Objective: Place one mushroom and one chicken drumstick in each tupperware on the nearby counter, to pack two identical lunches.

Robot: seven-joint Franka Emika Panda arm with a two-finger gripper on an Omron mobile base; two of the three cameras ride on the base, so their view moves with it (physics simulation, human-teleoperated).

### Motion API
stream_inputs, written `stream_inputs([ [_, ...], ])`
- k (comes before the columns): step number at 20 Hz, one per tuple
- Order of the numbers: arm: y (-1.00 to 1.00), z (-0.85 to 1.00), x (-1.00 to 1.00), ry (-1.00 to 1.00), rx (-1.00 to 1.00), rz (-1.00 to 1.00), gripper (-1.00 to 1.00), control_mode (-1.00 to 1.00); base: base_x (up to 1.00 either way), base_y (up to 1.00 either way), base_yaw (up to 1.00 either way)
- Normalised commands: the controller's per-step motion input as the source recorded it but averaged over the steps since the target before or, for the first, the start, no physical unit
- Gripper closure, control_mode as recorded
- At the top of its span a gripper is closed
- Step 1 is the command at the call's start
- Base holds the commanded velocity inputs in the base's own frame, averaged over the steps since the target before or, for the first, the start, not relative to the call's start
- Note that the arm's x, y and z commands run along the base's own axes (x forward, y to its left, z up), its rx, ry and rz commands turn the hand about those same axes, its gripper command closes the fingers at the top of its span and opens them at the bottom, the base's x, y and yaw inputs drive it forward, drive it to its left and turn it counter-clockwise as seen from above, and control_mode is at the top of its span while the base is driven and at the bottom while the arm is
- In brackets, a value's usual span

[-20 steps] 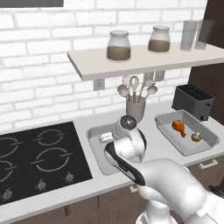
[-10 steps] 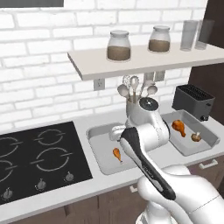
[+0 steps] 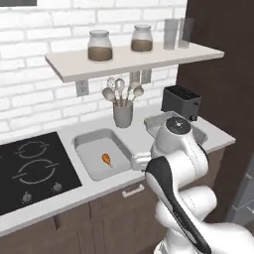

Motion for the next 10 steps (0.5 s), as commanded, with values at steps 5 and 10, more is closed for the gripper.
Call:
stream_inputs([
  [5, 0.0, 0.0, 0.0, 0.0, 0.0, 0.0, -1.0, 1.0, -0.87, 0.0, -0.8],
  [10, 0.0, 0.0, 0.0, 0.0, 0.0, 0.0, -1.0, 1.0, -0.73, -0.03, -0.81],
])
